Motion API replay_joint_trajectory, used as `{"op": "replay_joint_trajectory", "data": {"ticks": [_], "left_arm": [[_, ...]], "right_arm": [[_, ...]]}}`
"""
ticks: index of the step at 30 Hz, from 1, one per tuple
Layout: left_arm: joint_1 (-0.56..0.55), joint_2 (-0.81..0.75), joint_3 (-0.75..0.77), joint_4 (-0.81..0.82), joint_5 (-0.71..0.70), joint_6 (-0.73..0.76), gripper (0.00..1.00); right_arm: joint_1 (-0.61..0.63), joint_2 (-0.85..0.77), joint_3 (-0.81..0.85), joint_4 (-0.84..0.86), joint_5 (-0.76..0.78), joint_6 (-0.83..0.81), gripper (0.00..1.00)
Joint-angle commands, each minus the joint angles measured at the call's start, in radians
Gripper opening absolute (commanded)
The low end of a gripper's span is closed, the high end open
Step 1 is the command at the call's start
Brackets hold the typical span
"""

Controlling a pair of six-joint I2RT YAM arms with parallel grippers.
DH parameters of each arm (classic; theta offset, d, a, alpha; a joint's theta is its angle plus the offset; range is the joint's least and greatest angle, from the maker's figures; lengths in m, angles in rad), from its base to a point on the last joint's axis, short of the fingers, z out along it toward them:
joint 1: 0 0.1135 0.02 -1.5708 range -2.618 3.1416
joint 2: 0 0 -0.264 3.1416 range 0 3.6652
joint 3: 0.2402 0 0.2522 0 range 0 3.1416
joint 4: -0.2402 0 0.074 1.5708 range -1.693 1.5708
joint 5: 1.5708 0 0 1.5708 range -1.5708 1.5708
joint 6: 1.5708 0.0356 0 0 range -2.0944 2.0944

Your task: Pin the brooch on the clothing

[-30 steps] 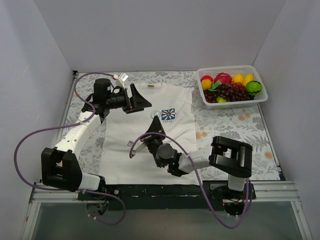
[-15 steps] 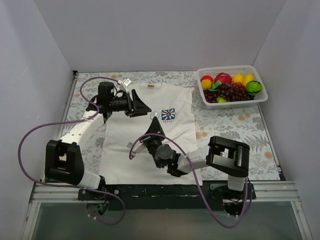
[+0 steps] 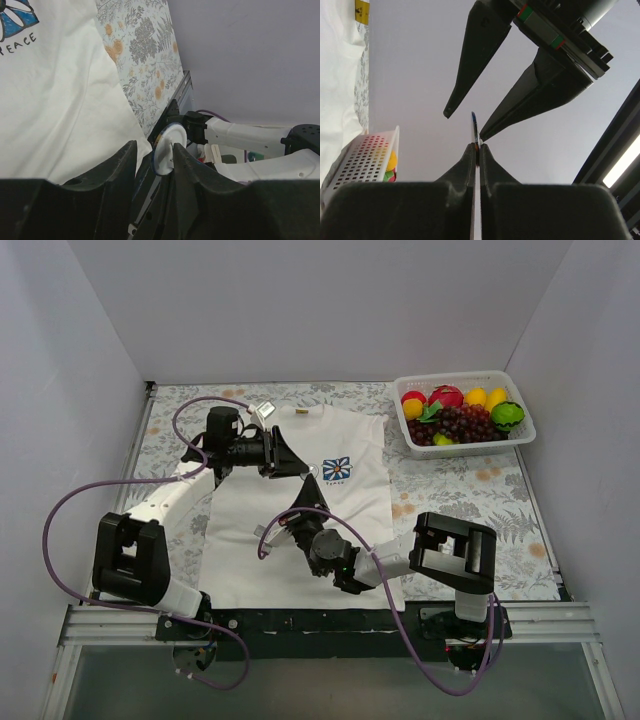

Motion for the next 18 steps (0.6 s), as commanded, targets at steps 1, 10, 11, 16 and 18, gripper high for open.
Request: {"op": "replay_joint_trajectory", "data": {"ticks": [1, 10, 11, 16, 18], "left_arm": [[-0.007, -0.008, -0.002, 0.030, 0.008, -0.001, 0.31], [-0.008, -0.011, 0.001, 0.045, -0.009, -0.008, 0.00], [-0.008, -0.013, 0.001, 0.048, -0.013, -0.008, 0.00], [-0.008, -0.023, 0.001, 0.054, -0.016, -0.010, 0.00], [-0.008, -0.023, 0.004, 0.053, -0.018, -0.008, 0.00]], "right_arm": [[0.003, 0.002, 0.025, 0.600, -0.003, -0.118, 0.01], [0.000, 0.003, 0.024, 0.601, 0.004, -0.114, 0.01], [0.000, 0.005, 0.025, 0.603, 0.005, -0.112, 0.01], [0.000, 0.005, 0.036, 0.609, 0.022, -0.112, 0.01], [-0.002, 0.003, 0.041, 0.609, 0.028, -0.110, 0.01]]}}
